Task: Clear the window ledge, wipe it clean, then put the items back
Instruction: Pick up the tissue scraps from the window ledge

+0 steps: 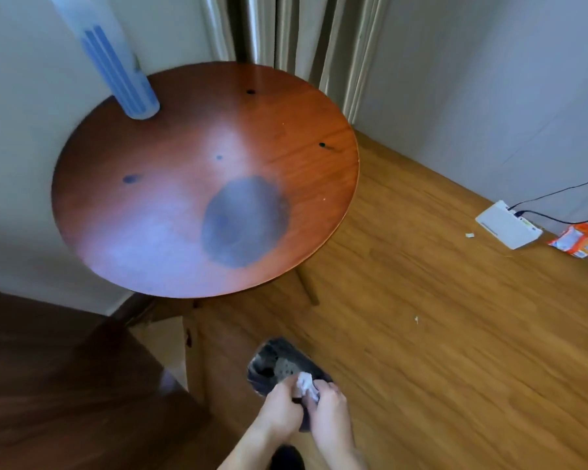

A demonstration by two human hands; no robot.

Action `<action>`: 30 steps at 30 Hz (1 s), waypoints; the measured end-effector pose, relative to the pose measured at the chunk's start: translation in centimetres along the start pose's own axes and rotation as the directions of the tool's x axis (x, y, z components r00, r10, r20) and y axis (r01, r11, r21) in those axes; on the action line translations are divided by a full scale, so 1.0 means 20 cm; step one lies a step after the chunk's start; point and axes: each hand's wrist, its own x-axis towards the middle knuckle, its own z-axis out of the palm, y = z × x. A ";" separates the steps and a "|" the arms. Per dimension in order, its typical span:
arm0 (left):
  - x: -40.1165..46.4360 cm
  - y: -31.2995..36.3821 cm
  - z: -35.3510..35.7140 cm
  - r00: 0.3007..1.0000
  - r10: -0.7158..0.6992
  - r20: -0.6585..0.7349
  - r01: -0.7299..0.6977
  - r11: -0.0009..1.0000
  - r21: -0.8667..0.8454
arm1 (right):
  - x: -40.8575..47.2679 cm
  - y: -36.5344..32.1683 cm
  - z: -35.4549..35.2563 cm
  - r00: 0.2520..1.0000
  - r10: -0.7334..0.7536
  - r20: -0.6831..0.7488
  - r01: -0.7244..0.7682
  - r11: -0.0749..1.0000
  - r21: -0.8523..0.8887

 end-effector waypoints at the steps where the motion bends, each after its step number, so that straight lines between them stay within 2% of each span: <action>1: 0.05 -0.03 0.00 1.000 0.003 0.024 -0.003 1.000 0.003 | 0.04 0.01 0.02 1.000 0.005 0.030 -0.005 1.000 -0.014; 4: 0.14 -0.13 0.01 0.999 0.018 0.034 -0.018 1.000 0.002 | 0.09 0.04 0.05 0.993 0.053 0.109 -0.045 0.996 -0.075; 10: 0.10 -0.12 -0.03 0.999 -0.012 0.039 0.014 0.997 -0.072 | 0.05 0.04 0.00 0.985 0.121 0.126 -0.109 0.989 -0.104; 14: 0.00 -0.02 -0.06 0.998 -0.059 0.013 0.059 0.997 0.040 | -0.02 -0.02 -0.09 0.979 0.131 0.155 -0.117 0.989 -0.092; 18: -0.18 0.16 -0.12 0.996 -0.016 -0.089 0.034 0.979 0.200 | -0.13 -0.16 -0.23 0.984 0.080 0.159 -0.066 0.993 -0.093; 24: -0.60 0.44 -0.31 0.973 0.080 -0.217 -0.021 0.966 0.259 | -0.44 -0.52 -0.51 0.991 -0.037 0.127 0.052 0.992 -0.114; 30: -1.11 0.70 -0.58 0.917 0.192 -0.349 -0.091 0.954 0.285 | -0.83 -0.97 -0.71 0.973 -0.205 0.106 0.219 0.965 -0.145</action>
